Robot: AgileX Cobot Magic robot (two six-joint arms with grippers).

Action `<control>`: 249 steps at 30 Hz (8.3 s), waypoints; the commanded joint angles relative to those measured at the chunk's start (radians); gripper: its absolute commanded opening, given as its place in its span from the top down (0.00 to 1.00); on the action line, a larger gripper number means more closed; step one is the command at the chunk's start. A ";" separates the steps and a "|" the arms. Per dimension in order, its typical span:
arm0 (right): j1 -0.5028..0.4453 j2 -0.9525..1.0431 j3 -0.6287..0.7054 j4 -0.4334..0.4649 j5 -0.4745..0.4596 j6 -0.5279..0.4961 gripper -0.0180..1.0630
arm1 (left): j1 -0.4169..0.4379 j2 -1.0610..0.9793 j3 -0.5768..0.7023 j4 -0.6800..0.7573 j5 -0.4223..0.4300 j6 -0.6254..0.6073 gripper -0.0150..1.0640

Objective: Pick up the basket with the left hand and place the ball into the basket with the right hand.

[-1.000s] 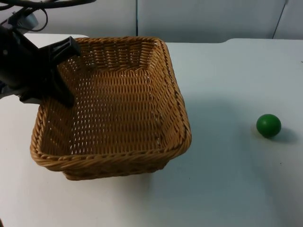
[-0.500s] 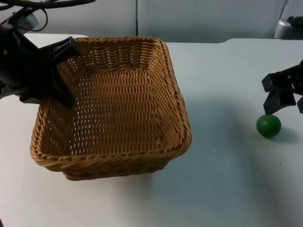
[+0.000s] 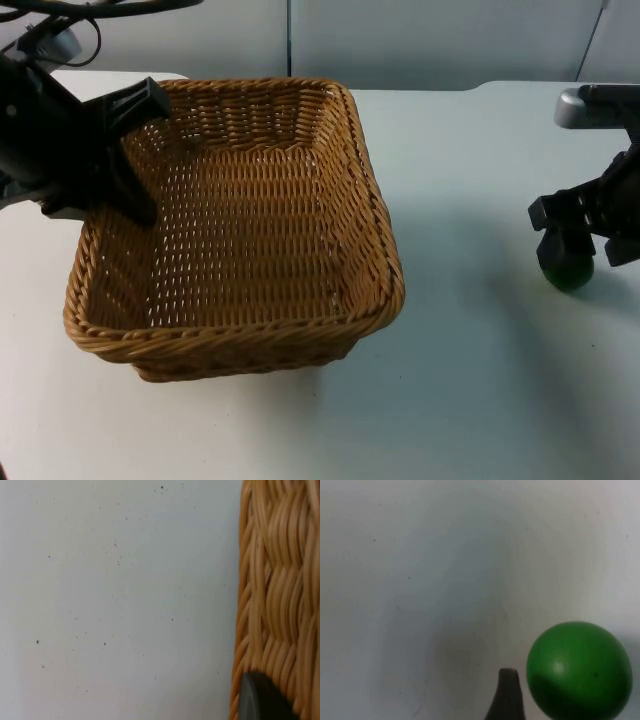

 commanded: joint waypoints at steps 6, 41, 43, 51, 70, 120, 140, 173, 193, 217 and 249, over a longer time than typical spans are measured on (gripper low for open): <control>0.004 0.033 -0.007 0.001 -0.042 0.002 0.37 | 0.000 -0.018 0.003 -0.025 0.007 0.000 0.99; 0.326 -0.027 -0.670 0.339 0.446 -0.482 0.99 | 0.000 -0.018 0.003 -0.047 0.029 0.015 0.99; 0.354 -0.027 -0.670 0.368 0.443 -0.500 0.99 | 0.000 -0.018 0.003 -0.047 0.029 0.026 0.99; 0.411 0.006 -0.668 0.369 0.549 -0.500 0.99 | 0.000 -0.018 0.003 -0.071 0.032 0.028 0.99; 0.414 0.134 -0.664 0.409 0.582 -0.493 0.99 | 0.000 -0.018 0.003 -0.183 0.070 0.126 0.99; 0.412 -0.365 -0.831 0.116 0.758 -0.279 0.99 | 0.000 0.018 0.003 -0.182 -0.069 0.188 0.99; 0.412 -0.369 -0.831 0.156 0.800 -0.264 0.99 | 0.000 0.212 -0.095 -0.165 -0.062 0.237 0.90; 0.412 -0.369 -0.831 0.156 0.763 -0.257 0.99 | 0.090 0.186 -0.117 -0.064 0.063 0.229 0.42; 0.412 -0.371 -0.831 0.108 0.764 -0.199 0.99 | 0.090 -0.310 0.017 0.165 0.049 0.157 0.99; 0.412 -0.614 -0.798 -0.232 0.845 0.065 0.99 | 0.090 -1.630 0.370 0.855 0.418 -0.289 0.99; 0.412 -1.856 0.367 -0.082 0.709 0.019 0.99 | 0.090 -1.829 0.380 0.809 0.444 -0.260 0.99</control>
